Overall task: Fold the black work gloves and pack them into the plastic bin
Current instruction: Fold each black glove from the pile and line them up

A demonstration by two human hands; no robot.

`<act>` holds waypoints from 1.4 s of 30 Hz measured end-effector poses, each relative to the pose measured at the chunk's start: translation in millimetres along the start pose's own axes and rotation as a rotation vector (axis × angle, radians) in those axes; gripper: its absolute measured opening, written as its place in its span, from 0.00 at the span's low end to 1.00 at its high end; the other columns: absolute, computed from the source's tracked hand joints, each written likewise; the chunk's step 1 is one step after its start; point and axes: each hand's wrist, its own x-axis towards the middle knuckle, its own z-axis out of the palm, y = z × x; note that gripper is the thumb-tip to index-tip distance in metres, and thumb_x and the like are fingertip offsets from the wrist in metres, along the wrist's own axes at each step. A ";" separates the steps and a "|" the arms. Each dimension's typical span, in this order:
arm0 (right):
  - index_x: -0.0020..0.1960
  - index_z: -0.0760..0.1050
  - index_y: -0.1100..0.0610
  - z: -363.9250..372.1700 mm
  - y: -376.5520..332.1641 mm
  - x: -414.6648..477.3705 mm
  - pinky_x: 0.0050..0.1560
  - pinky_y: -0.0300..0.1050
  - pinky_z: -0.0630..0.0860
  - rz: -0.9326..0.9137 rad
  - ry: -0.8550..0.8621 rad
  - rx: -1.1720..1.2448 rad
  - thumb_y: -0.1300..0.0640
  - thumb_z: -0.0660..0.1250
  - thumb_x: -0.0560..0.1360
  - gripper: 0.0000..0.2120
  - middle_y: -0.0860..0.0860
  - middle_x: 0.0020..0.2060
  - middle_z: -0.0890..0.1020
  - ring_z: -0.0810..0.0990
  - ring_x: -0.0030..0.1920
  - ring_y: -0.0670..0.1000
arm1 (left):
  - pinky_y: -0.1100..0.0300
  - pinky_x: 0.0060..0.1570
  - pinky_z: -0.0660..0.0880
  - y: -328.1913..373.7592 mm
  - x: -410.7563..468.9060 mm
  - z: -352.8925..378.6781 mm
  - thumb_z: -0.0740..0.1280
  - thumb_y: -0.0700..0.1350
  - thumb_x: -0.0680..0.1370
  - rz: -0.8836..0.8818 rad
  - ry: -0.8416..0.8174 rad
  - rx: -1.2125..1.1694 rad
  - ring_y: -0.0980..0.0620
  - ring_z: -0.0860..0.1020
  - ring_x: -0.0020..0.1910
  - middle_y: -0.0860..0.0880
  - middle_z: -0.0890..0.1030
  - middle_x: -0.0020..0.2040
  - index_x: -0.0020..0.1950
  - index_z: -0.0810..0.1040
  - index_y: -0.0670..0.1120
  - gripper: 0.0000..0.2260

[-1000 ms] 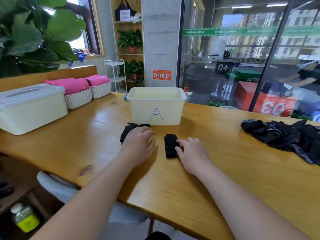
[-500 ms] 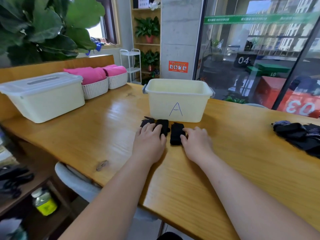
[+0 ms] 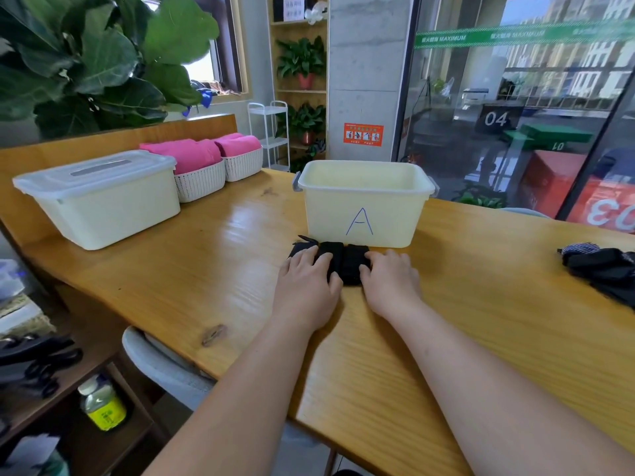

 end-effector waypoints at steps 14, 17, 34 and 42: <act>0.83 0.63 0.45 -26.3 40.0 -35.4 0.71 0.59 0.71 -0.059 -0.083 0.080 0.41 0.57 0.86 0.26 0.53 0.74 0.70 0.65 0.75 0.58 | 0.45 0.76 0.68 8.5 -10.1 -3.3 0.60 0.61 0.83 0.234 0.137 0.039 0.45 0.74 0.75 0.48 0.80 0.72 0.70 0.81 0.49 0.24; 0.83 0.61 0.46 -41.3 64.6 -47.2 0.73 0.58 0.69 -0.045 -0.069 0.065 0.41 0.57 0.86 0.27 0.53 0.76 0.68 0.63 0.77 0.58 | 0.45 0.78 0.66 28.9 -19.2 -0.2 0.58 0.63 0.83 0.280 0.093 0.046 0.46 0.72 0.77 0.49 0.80 0.72 0.70 0.81 0.49 0.25; 0.83 0.63 0.44 -112.0 252.8 -139.6 0.73 0.58 0.71 0.275 0.043 -0.031 0.40 0.58 0.85 0.27 0.51 0.75 0.70 0.65 0.76 0.57 | 0.50 0.81 0.56 249.6 -61.5 50.8 0.53 0.64 0.87 0.646 -0.151 -0.077 0.51 0.63 0.81 0.53 0.72 0.79 0.79 0.71 0.53 0.26; 0.82 0.64 0.44 -128.5 317.8 -161.4 0.71 0.57 0.72 0.358 0.085 -0.092 0.39 0.59 0.85 0.27 0.49 0.73 0.72 0.66 0.75 0.55 | 0.49 0.82 0.57 308.9 -58.8 78.2 0.51 0.63 0.87 0.728 -0.192 -0.050 0.49 0.65 0.80 0.52 0.73 0.77 0.79 0.71 0.52 0.27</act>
